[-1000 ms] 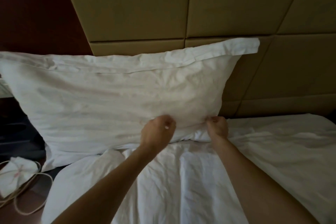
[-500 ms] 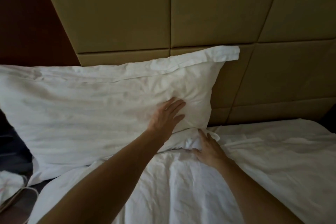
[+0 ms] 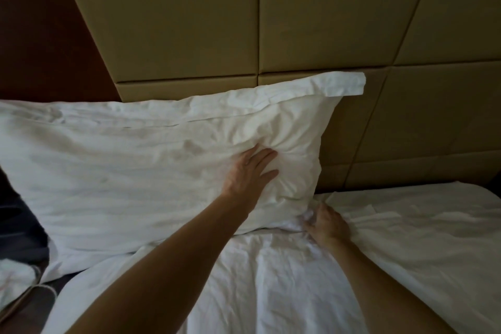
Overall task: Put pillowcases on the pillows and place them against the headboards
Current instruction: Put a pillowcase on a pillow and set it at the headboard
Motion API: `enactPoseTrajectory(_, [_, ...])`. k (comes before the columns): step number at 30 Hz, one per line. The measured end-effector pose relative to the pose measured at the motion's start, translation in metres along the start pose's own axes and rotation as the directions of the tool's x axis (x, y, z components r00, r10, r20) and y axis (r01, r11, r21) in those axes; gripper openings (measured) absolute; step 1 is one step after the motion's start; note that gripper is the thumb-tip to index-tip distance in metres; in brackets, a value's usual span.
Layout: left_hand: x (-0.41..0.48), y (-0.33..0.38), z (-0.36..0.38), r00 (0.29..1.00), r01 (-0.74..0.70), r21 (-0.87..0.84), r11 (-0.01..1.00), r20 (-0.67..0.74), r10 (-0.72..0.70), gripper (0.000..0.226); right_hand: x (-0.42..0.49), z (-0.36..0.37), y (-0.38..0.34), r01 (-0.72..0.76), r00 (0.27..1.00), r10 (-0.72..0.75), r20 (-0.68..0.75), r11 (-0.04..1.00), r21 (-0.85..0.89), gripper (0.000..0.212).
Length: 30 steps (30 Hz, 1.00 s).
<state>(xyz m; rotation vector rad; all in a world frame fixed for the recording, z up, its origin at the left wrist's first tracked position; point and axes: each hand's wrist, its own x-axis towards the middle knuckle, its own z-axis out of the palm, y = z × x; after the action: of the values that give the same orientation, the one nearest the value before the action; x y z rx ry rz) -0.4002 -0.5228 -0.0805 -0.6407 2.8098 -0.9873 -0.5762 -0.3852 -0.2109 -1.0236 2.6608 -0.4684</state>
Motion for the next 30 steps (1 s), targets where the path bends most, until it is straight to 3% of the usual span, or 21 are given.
enactPoseTrajectory(3, [-0.003, 0.001, 0.002, 1.0, -0.023, -0.01, 1.0, -0.014, 0.023, 0.076, 0.003, 0.001, -0.001, -0.024, 0.977, 0.038, 0.21, 0.997, -0.07, 0.063])
enactPoseTrajectory(7, [-0.011, 0.0, 0.007, 1.0, -0.011, 0.012, 1.0, -0.001, 0.011, 0.081, 0.0, 0.004, -0.004, 0.035, 0.998, -0.024, 0.057, 0.979, -0.202, 0.024])
enactPoseTrajectory(10, [-0.005, -0.007, 0.01, 0.998, 0.015, -0.084, 0.996, -0.051, -0.019, 0.054, -0.004, -0.013, -0.001, 0.114, 0.989, -0.087, 0.122, 0.965, -0.238, 0.025])
enactPoseTrajectory(12, [0.003, -0.01, 0.012, 0.995, 0.044, -0.213, 0.976, -0.082, -0.063, 0.075, -0.004, -0.027, 0.006, 0.097, 0.963, -0.046, 0.267, 0.979, -0.181, 0.03])
enactPoseTrajectory(14, [0.005, -0.008, 0.015, 0.999, -0.012, -0.096, 0.995, -0.047, 0.008, 0.054, -0.006, -0.034, 0.012, 0.066, 0.942, -0.005, 0.335, 0.983, -0.171, 0.028])
enactPoseTrajectory(16, [0.005, -0.004, 0.015, 0.999, -0.033, -0.075, 0.997, -0.022, 0.031, 0.068, -0.012, -0.035, 0.013, 0.062, 0.974, -0.015, 0.226, 0.977, -0.205, 0.013])
enactPoseTrajectory(18, [-0.001, -0.004, 0.008, 0.999, -0.034, -0.051, 0.998, 0.01, 0.035, 0.071, -0.023, -0.033, 0.004, 0.116, 0.992, -0.126, -0.033, 0.97, -0.214, 0.007])
enactPoseTrajectory(20, [-0.007, -0.001, 0.008, 1.0, -0.03, -0.073, 0.997, -0.004, 0.03, 0.071, -0.033, -0.029, -0.009, 0.308, 0.877, -0.376, -0.299, 0.918, -0.251, 0.007])
enactPoseTrajectory(21, [-0.008, -0.002, 0.007, 0.999, -0.042, -0.054, 0.998, -0.007, 0.042, 0.075, -0.038, -0.027, -0.017, 0.428, 0.798, -0.501, -0.335, 0.862, -0.27, 0.008])
enactPoseTrajectory(23, [-0.01, -0.003, 0.005, 0.999, -0.033, 0.005, 0.999, -0.003, 0.033, 0.084, -0.046, -0.02, -0.03, 0.599, 0.755, -0.643, -0.132, 0.757, -0.261, 0.021])
enactPoseTrajectory(26, [-0.012, -0.011, -0.002, 1.0, 0.016, 0.033, 0.999, -0.013, -0.015, 0.077, -0.043, -0.001, -0.037, 0.558, 0.83, -0.538, 0.15, 0.796, -0.233, 0.052])
enactPoseTrajectory(28, [-0.014, -0.012, -0.003, 0.998, 0.057, -0.021, 0.998, -0.025, -0.058, 0.067, -0.035, 0.016, -0.036, 0.502, 0.864, -0.46, 0.205, 0.818, -0.28, 0.062])
enactPoseTrajectory(30, [-0.022, -0.008, -0.002, 0.996, 0.088, -0.097, 0.991, -0.013, -0.09, 0.062, -0.024, 0.028, -0.041, 0.449, 0.894, -0.419, 0.16, 0.845, -0.29, 0.063])
